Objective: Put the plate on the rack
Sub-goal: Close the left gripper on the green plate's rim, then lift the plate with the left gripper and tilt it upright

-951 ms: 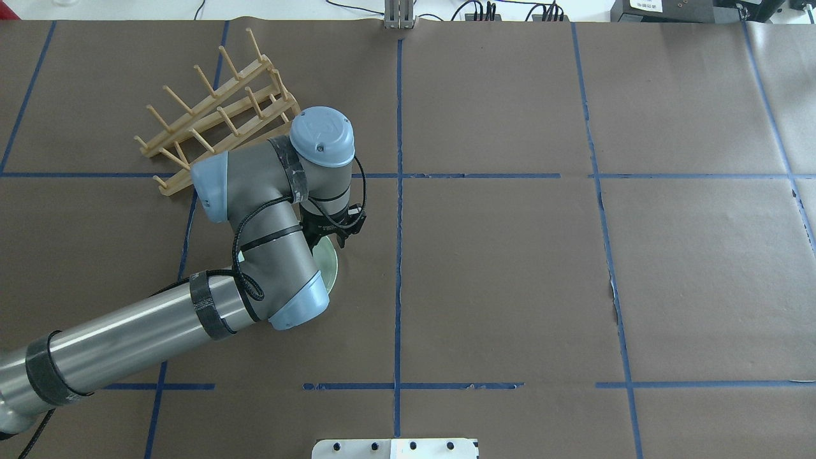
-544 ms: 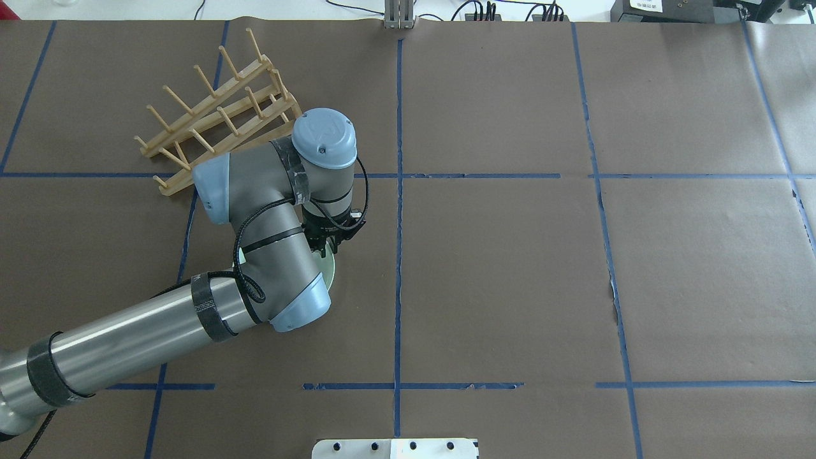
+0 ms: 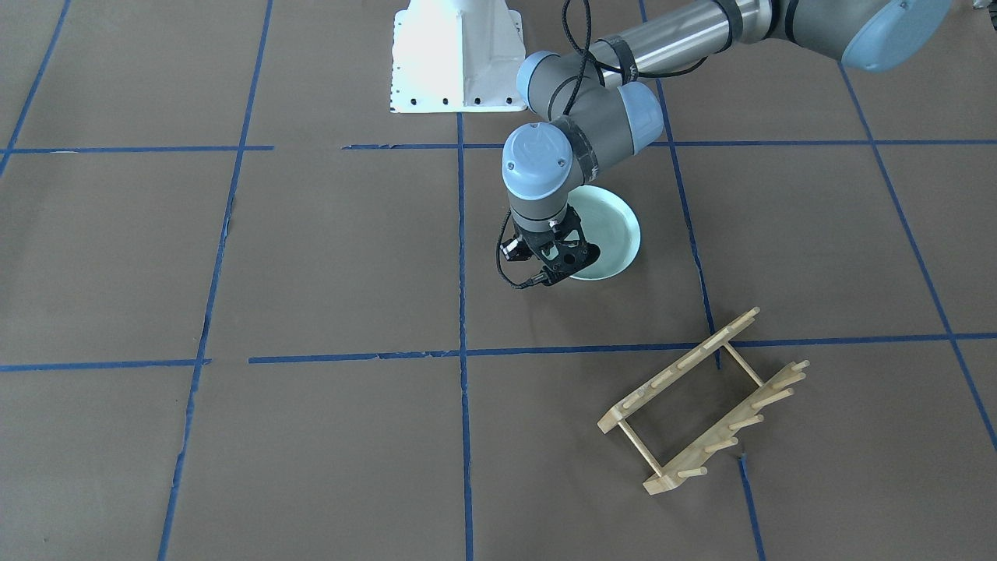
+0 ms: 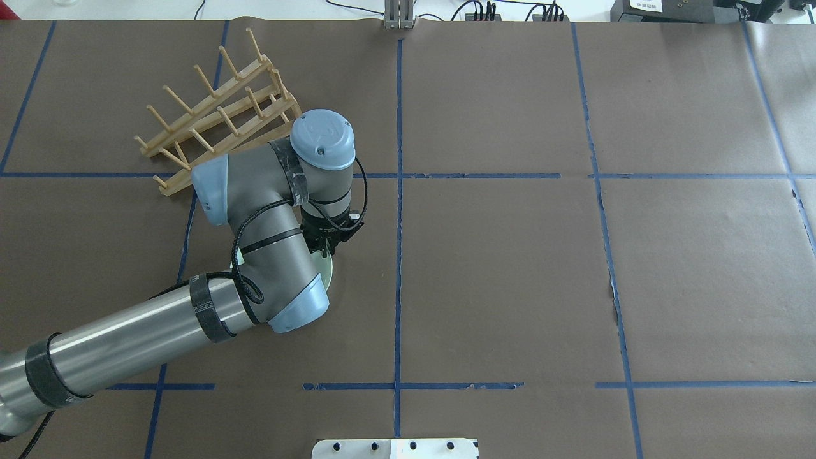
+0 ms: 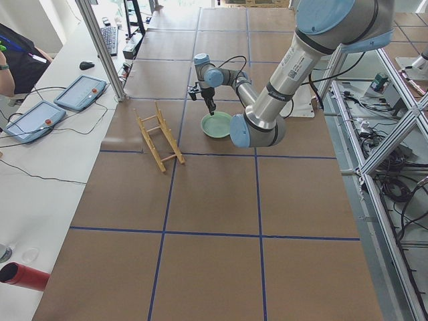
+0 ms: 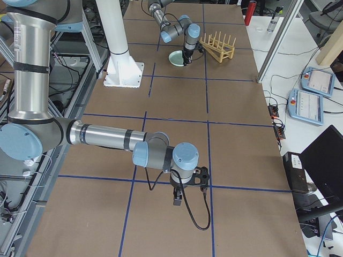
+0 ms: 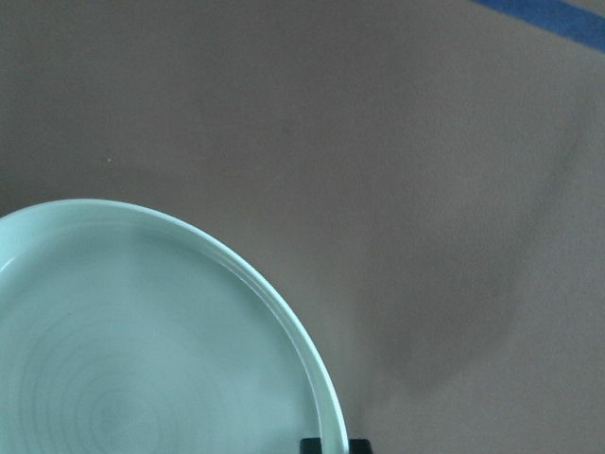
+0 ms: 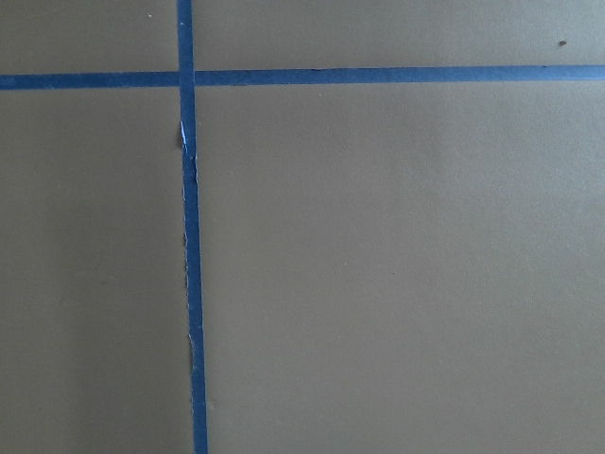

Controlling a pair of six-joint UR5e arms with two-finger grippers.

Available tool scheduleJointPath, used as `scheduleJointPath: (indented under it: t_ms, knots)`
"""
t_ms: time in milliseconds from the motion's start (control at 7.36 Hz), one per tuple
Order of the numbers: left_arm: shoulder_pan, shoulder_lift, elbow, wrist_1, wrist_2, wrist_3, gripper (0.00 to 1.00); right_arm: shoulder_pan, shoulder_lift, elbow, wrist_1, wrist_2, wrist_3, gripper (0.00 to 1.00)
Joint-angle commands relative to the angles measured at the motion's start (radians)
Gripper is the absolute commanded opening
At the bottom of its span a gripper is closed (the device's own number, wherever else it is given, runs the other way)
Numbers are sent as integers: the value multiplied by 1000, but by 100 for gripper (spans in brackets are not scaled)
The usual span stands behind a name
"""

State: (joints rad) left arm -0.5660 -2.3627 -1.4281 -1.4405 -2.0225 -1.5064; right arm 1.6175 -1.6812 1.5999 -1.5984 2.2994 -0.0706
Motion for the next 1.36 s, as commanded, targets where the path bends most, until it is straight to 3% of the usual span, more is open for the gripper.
scheduleJointPath:
  t_ms: [0,272,544,951,1087,1223]
  knots:
    - [0,5,0,-1,1,2,15,1,0,0,0,0,0,100]
    - [0,6,2,-1,1,2,15,1,0,0,0,0,0,100]
    - [-2,5,-12,-1,-1,6,0,-1,0,0,0,0,0,100]
    - [-79,5,-197,-9,-15,23,0,-1,0,0,0,0,0,100]
    - [-130,5,-262,-79,-59,46,0,1,0,0,0,0,0,100]
    - [-212,3,-293,-207,-185,41,0,1,0,0,0,0,0,100]
